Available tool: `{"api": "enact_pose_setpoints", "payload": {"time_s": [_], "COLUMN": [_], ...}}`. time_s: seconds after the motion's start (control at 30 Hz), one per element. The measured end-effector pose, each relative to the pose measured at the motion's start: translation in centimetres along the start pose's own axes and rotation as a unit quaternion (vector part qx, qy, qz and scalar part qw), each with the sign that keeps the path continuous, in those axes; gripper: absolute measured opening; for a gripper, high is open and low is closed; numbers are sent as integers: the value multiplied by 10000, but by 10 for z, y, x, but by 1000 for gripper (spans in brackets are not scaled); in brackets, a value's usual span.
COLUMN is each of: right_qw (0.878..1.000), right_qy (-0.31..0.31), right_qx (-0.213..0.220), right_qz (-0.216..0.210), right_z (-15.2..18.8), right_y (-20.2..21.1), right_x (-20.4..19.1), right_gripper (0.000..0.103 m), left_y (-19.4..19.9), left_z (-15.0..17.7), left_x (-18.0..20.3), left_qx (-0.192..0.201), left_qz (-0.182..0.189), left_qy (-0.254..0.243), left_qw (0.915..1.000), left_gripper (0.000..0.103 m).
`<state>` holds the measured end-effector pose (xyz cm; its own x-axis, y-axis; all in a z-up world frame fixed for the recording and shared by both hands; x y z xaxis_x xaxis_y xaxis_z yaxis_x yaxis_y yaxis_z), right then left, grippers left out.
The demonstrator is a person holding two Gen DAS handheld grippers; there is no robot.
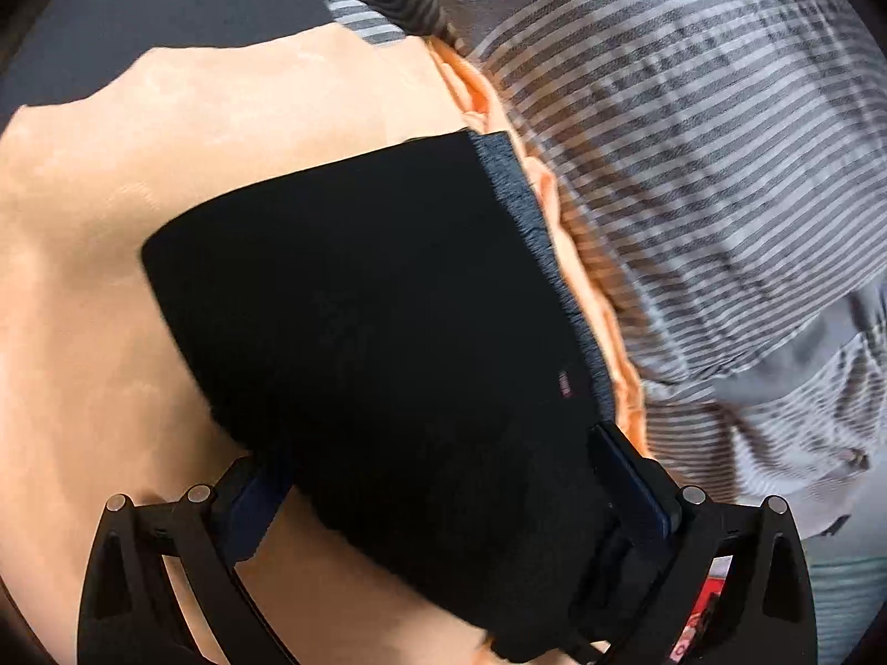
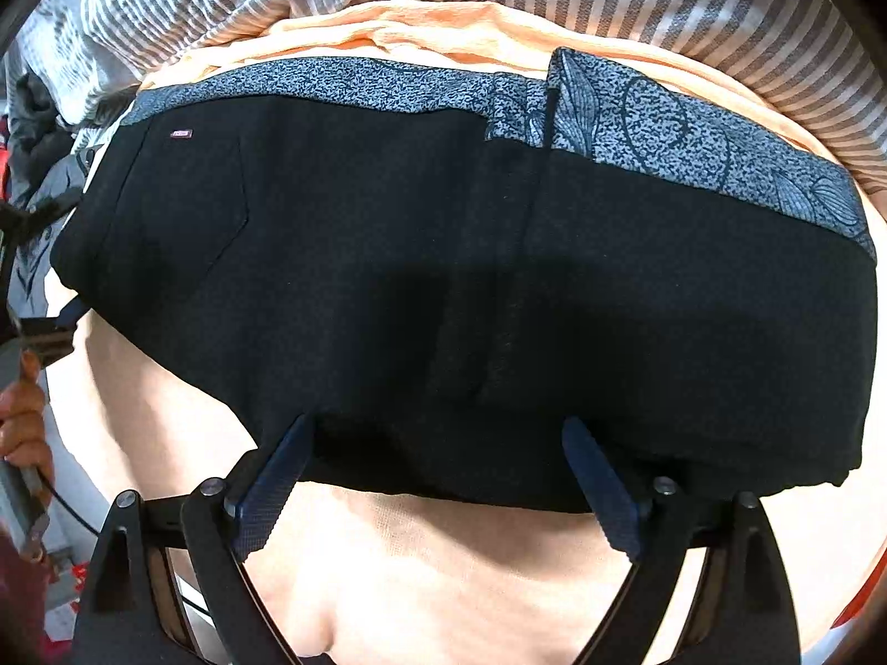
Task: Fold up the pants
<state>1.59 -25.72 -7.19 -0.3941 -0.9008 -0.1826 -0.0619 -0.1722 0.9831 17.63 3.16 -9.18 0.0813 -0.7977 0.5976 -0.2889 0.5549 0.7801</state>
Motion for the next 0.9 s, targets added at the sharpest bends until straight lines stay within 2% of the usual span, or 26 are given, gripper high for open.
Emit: {"api": "enact_pose_setpoints", "payload": {"time_s": [0.17, 0.37, 0.4, 0.43, 0.47, 0.5, 0.53, 0.57, 0.6, 0.63, 0.7, 0.83, 0.9], "right_qw": [10000, 9999, 9999, 9999, 9999, 10000, 10000, 10000, 9999, 9996, 9986, 9967, 9947], "right_qy": [37, 126, 126, 112, 88, 55, 23, -14, -78, -149, -293, -291, -148], "right_qx": [2, 33, 30, 25, 23, 29, 34, 30, 11, -17, -12, 134, 221], "right_qz": [-6, 2, -15, -38, -68, -76, -67, -69, -134, -246, -439, -748, -998], "right_z": [-1, 5, 6, 5, 5, 1, 0, -1, -2, -3, -9, -30, -46], "right_y": [0, -4, -3, -3, -2, 1, 2, 5, 8, 12, 23, 56, 77], "right_x": [0, -5, -5, -5, -4, -1, -2, 0, 1, 2, 3, -10, -29], "right_gripper": [94, 94, 94, 94, 93, 90, 82, 77, 65, 57, 56, 57, 59], "left_y": [-6, -11, -10, -9, -6, -4, -1, 1, 4, 6, 10, 17, 18], "left_z": [-1, -1, -2, -1, -1, -1, 0, 0, -1, 0, 2, 12, 16], "left_x": [2, 7, 7, 6, 3, 1, 2, 4, 10, 19, 34, 67, 80], "left_qx": [21, -80, -59, -68, -84, -93, -88, -69, -62, -30, 75, 342, 415], "left_qz": [98, -473, -710, -943, -1228, -1390, -1371, -1394, -1517, -1711, -2058, -2667, -2895], "left_qy": [-64, -196, -185, -211, -284, -326, -351, -426, -648, -951, -1460, -2432, -2910], "left_qw": [9999, 9987, 9973, 9953, 9920, 9897, 9899, 9893, 9863, 9806, 9676, 9320, 9109], "left_gripper": [101, 100, 85, 77, 53, 40, 38, 31, 29, 28, 27, 26, 26]}}
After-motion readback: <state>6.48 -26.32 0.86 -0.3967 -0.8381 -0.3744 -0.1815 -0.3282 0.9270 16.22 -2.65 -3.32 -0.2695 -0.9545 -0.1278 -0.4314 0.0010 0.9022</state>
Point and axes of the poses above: each gripper's, at about its wrist camera, not at the fingertips, and y roughly against the way its jaws point, x to its right, z to its underside, the point moved 7 cm from there along -y, roughly the way its jaws point, and after that the axes turned 10 degrees about -y, right-handed, at the moved point
